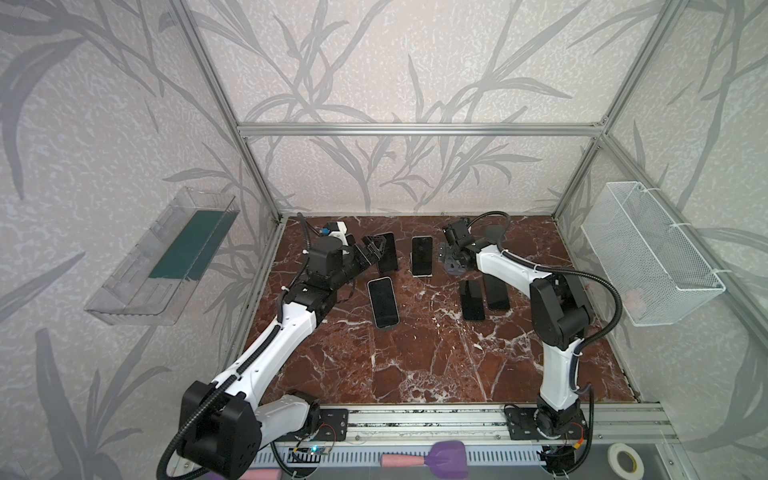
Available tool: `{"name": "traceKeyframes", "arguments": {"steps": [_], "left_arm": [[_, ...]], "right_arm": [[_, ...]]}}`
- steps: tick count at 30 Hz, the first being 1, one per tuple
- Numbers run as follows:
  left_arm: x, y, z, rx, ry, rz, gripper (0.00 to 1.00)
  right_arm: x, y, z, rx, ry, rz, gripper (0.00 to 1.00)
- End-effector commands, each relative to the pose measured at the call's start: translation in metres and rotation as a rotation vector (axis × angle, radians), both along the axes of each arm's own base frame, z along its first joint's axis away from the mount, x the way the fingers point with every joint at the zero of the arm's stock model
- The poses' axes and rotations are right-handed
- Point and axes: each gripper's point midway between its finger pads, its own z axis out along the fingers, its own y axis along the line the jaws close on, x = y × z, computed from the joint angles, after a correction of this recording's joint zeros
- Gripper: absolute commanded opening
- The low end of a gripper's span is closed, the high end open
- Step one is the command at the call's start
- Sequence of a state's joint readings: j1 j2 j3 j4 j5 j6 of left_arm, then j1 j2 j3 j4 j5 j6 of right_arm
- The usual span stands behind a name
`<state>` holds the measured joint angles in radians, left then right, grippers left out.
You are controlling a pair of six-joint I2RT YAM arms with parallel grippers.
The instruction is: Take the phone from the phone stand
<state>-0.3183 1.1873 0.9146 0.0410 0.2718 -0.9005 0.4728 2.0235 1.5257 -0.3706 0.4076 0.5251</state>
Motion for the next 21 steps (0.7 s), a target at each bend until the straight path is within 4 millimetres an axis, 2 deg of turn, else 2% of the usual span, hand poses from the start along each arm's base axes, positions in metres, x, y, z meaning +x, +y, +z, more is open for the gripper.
{"name": "traceKeyframes", "arguments": {"steps": [1, 7, 11, 14, 21], "left_arm": [[0.001, -0.001, 0.005, -0.022, -0.018, -0.005, 0.91], [0.004, -0.001, -0.002, -0.005, -0.005, -0.004, 0.91], [0.004, -0.002, -0.002, -0.004, -0.004, -0.006, 0.91], [0.003, -0.002, 0.0, -0.006, -0.011, -0.011, 0.92], [0.004, -0.004, -0.002, -0.01, -0.006, -0.019, 0.91]], "right_arm": [[0.009, -0.005, -0.004, -0.009, -0.017, -0.038, 0.92], [0.025, 0.005, -0.007, 0.0, -0.047, 0.008, 0.71], [0.034, 0.011, 0.003, -0.011, -0.096, 0.059, 0.61], [0.046, 0.012, 0.014, -0.041, -0.137, 0.091, 0.58], [0.088, 0.002, 0.018, -0.041, -0.145, 0.12, 0.57]]}}
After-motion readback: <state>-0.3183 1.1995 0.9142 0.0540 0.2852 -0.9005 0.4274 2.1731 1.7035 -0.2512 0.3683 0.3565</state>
